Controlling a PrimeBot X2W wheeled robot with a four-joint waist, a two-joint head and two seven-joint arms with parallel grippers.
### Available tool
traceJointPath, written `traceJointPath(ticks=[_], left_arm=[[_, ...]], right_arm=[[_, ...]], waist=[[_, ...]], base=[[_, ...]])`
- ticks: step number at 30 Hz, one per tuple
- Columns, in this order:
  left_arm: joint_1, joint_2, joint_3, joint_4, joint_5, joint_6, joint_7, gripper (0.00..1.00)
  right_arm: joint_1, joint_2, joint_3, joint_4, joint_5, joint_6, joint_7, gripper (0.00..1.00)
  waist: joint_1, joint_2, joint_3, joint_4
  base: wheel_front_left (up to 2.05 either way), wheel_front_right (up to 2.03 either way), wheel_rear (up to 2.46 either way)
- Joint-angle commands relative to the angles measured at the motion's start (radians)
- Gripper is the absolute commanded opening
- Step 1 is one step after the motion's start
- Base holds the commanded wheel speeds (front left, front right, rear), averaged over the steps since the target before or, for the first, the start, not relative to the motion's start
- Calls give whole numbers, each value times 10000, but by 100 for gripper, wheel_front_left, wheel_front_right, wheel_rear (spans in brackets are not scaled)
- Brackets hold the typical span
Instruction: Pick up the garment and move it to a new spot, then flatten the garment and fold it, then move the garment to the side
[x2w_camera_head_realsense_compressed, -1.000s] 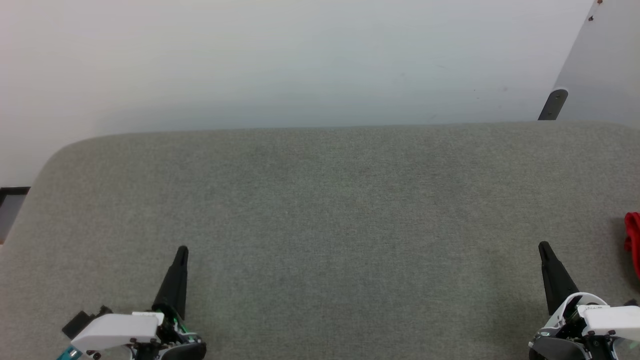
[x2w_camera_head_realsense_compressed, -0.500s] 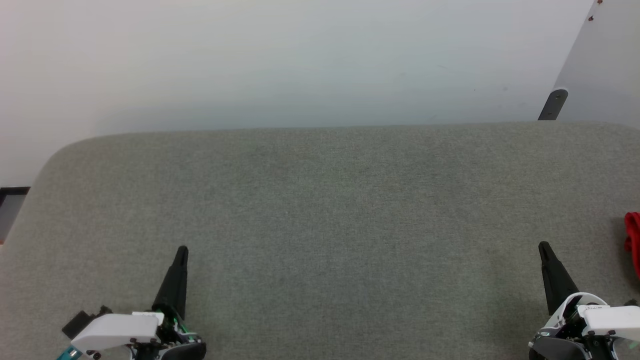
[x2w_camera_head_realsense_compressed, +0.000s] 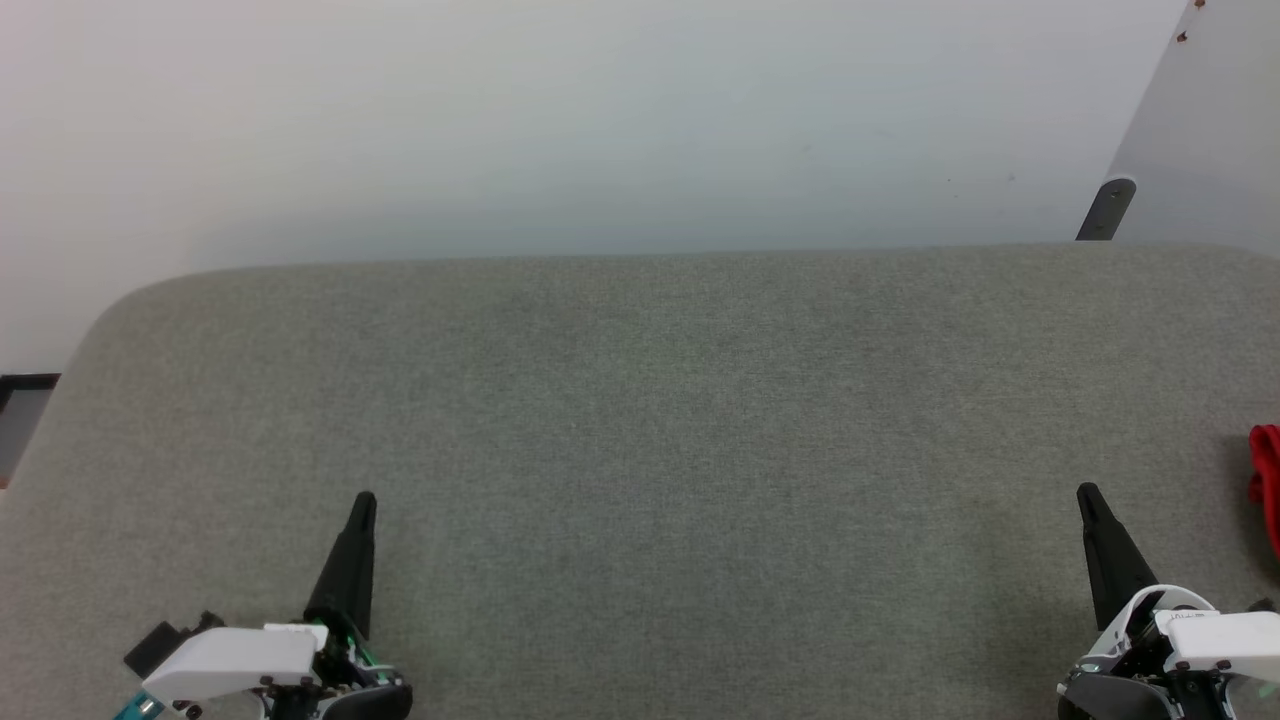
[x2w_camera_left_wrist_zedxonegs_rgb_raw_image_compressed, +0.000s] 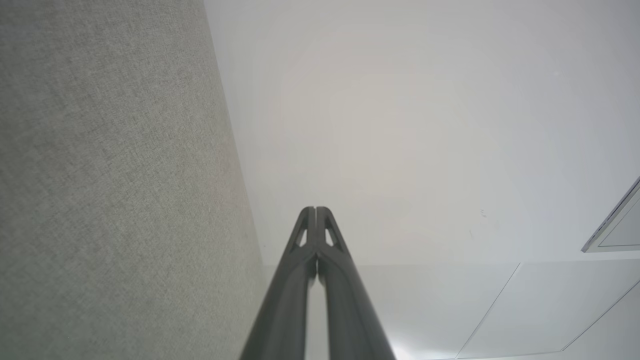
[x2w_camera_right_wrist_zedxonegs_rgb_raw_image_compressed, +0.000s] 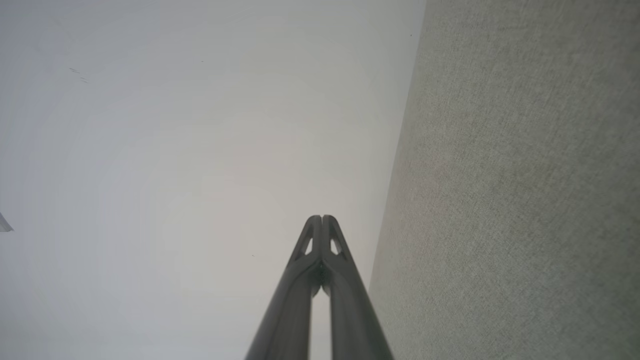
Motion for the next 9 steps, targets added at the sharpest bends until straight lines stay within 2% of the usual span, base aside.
traceJointPath(ticks=[1, 9], left_arm=[[-94, -11, 25, 5, 21, -4, 32, 0], [-94, -10, 25, 4, 22, -4, 34, 0]], right_arm=[[-34, -23, 33, 1, 42, 4, 5, 0], [-34, -23, 33, 1, 42, 4, 4, 0]], waist=[[0, 0, 0, 0], [0, 0, 0, 0]], base=[[0, 0, 0], [0, 0, 0]])
